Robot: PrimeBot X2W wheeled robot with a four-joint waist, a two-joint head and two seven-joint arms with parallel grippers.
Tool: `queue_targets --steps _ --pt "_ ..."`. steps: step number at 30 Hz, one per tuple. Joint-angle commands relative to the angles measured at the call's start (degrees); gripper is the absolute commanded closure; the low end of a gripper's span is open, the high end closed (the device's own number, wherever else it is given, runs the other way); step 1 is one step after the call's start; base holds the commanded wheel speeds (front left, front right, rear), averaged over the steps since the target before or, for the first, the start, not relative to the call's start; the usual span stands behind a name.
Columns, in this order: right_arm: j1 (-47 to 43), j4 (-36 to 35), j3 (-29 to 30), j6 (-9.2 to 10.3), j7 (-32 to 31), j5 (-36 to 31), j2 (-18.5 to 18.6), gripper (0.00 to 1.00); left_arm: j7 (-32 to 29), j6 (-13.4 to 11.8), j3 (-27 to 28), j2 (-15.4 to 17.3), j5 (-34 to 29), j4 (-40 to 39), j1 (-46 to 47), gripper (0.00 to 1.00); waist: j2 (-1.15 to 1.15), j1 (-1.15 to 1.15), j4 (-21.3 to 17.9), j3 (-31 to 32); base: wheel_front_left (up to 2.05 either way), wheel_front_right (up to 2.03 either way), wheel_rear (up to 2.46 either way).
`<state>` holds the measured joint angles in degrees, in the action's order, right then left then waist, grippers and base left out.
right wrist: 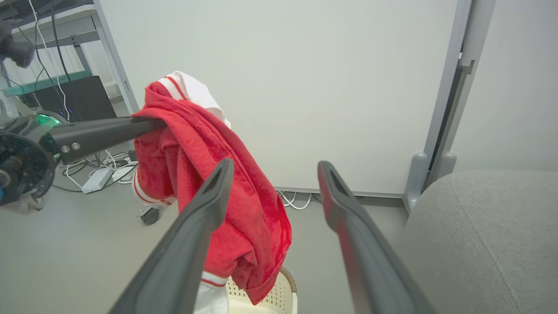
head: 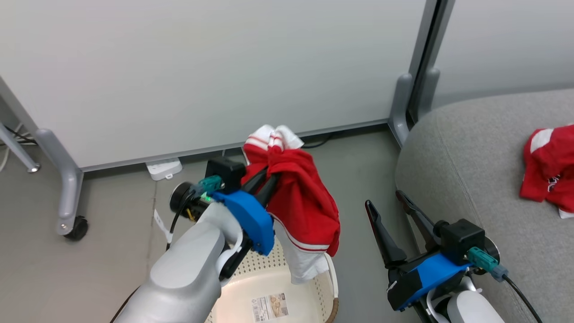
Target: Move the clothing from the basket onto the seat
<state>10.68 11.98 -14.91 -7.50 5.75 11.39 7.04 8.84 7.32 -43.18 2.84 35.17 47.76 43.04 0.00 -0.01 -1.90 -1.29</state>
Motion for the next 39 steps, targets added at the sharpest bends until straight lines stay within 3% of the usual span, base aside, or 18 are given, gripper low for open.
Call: queue_targets --steps 1,7,25,32,39 --pt "-0.8 -0.2 -0.2 0.02 -0.1 0.3 0.0 0.0 0.0 0.2 -0.3 0.1 0.3 -0.4 0.7 1.0 0.0 0.01 1.3 1.3 0.0 0.0 0.0" --pt "-1.1 -0.9 -0.4 0.02 -0.7 0.5 0.1 0.0 -1.4 0.2 -4.6 0.1 2.7 -3.4 4.3 1.0 0.0 0.01 2.0 2.3 0.0 0.0 0.0" --pt "1.0 0.5 -3.6 0.02 -1.8 1.4 -0.4 0.0 -0.6 -0.7 -9.5 0.1 7.5 -1.9 5.0 1.0 0.0 0.01 1.0 2.0 0.0 0.0 0.0" --pt "7.5 5.2 -8.8 0.02 -4.5 3.2 -0.4 0.0 -0.6 -2.0 -11.4 0.1 9.5 -2.6 5.9 1.0 0.0 0.01 0.9 1.6 0.0 0.0 0.0" --pt "16.1 14.6 -11.9 0.02 -5.7 3.6 -1.0 0.0 -0.8 -3.0 -13.8 0.1 11.6 -3.9 6.3 1.0 0.0 0.01 1.7 1.4 0.0 0.0 0.0"
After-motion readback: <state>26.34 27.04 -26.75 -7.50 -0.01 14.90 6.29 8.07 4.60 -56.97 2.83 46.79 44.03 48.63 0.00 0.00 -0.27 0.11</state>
